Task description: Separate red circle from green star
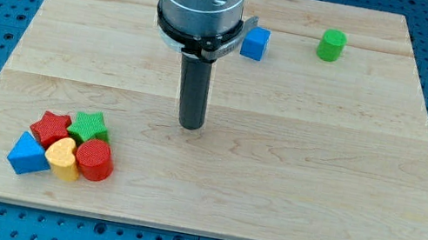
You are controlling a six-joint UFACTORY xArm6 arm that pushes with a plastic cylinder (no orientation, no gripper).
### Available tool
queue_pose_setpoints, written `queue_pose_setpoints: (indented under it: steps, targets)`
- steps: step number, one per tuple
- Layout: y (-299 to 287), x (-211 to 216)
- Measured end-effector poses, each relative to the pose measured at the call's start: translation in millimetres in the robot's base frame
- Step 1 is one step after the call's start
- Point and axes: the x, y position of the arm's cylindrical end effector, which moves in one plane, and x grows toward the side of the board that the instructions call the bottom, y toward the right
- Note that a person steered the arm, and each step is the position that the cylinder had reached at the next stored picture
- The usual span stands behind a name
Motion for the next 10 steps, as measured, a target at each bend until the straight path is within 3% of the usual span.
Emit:
queue_pose_setpoints:
  steps: [8, 10]
  targets:
    - [-19.2, 1.4]
    - [-19.2, 31.1]
